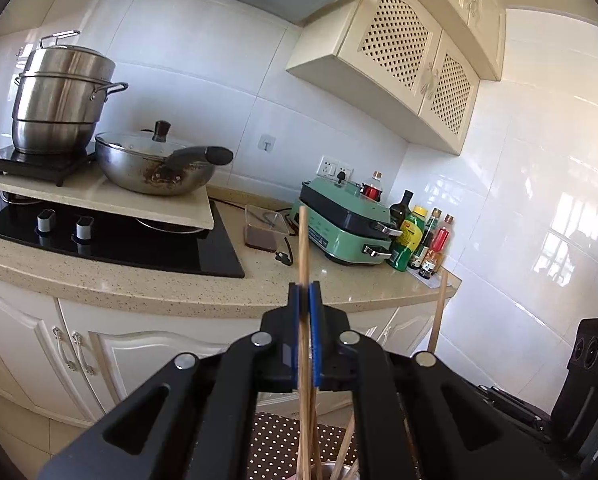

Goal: Organize utensils
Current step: 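Raise the left tool's chopstick over the pink cup while the right tool carries its chopstick there, then lower the chopsticks into the pink cup and open both tools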

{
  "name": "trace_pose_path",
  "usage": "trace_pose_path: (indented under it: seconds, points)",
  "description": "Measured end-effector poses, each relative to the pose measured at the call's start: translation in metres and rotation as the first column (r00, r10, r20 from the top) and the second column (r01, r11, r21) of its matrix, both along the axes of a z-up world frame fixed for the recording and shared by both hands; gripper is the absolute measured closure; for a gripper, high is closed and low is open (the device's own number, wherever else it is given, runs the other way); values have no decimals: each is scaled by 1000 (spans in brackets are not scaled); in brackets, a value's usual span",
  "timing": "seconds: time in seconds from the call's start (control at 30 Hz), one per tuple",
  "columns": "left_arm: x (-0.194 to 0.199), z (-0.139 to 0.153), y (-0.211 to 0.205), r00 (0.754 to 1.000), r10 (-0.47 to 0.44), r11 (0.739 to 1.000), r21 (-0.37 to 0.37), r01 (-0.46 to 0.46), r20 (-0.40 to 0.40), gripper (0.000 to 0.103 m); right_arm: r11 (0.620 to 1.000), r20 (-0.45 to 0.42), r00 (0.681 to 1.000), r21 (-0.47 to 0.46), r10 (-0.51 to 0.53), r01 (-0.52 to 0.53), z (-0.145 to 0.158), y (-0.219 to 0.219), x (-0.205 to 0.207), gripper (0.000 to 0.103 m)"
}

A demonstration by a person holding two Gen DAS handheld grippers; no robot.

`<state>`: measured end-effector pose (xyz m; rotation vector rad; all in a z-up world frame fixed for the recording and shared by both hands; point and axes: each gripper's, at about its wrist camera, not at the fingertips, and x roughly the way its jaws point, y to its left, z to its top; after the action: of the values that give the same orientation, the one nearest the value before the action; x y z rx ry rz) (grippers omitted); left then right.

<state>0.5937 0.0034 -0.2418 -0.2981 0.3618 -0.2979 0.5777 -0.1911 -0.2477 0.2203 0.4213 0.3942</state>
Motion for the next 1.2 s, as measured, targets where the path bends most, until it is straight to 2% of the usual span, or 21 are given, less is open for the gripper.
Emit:
trace_pose_path:
  seconds: [0.33, 0.5, 0.63, 1.1, 1.13, 1.2]
  points:
    - [5, -27, -16, 997, -66, 997, 48, 68, -46, 98, 1000, 2, 1000, -2, 13, -13, -10, 1, 0, 98]
    - [-4, -31, -18, 994, -82, 994, 62, 86, -66, 98, 999, -7, 1000, -14, 30, -31, -13, 3, -5, 98]
    - [-10, -37, -20, 990, -96, 989, 99, 106, -99, 98, 998, -23, 999, -44, 47, -48, -16, 6, -10, 97]
    - [-40, -42, -19, 978, -103, 985, 121, 126, -180, 97, 993, -133, 990, -99, 48, -62, -34, 10, -39, 97]
    - [-41, -42, -19, 977, -104, 984, 123, 128, -185, 96, 992, -135, 990, -107, 47, -62, -35, 11, -40, 97]
    - [-46, -41, -19, 976, -99, 984, 127, 125, -194, 82, 991, -144, 989, -117, 45, -62, -35, 13, -42, 97]
